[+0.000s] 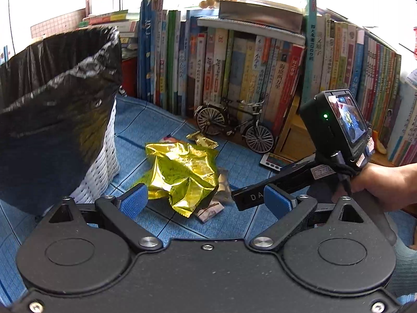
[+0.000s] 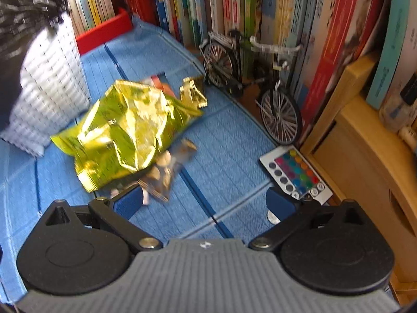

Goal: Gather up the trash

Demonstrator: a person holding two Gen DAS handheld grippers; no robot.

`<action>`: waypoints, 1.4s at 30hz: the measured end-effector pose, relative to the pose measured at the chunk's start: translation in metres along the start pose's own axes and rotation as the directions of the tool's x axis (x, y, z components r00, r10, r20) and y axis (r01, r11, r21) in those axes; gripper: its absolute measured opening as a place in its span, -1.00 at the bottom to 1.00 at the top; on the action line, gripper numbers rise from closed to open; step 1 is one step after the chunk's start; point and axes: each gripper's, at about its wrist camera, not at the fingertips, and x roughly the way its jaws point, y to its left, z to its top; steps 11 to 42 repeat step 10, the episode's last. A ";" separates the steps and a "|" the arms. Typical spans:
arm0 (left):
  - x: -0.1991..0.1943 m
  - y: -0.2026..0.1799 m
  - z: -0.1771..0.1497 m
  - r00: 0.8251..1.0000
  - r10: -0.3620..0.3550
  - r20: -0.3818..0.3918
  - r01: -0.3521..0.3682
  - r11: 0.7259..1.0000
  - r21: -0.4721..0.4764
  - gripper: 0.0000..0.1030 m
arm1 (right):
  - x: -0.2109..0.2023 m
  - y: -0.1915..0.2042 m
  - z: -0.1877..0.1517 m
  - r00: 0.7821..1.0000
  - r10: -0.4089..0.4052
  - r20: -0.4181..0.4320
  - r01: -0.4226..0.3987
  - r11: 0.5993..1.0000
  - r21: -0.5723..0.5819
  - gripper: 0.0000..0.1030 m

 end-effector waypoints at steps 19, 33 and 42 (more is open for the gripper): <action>0.023 0.011 -0.013 0.998 0.062 -0.006 -0.062 0.997 -0.034 0.85 | 0.024 -0.007 -0.010 0.999 -0.002 -0.040 0.004 0.999 0.038 1.00; 0.023 0.011 -0.013 0.998 0.062 -0.006 -0.062 0.997 -0.034 0.85 | 0.024 -0.007 -0.010 0.999 -0.002 -0.040 0.004 0.999 0.038 1.00; 0.023 0.011 -0.013 0.998 0.062 -0.006 -0.062 0.997 -0.034 0.85 | 0.024 -0.007 -0.010 0.999 -0.002 -0.040 0.004 0.999 0.038 1.00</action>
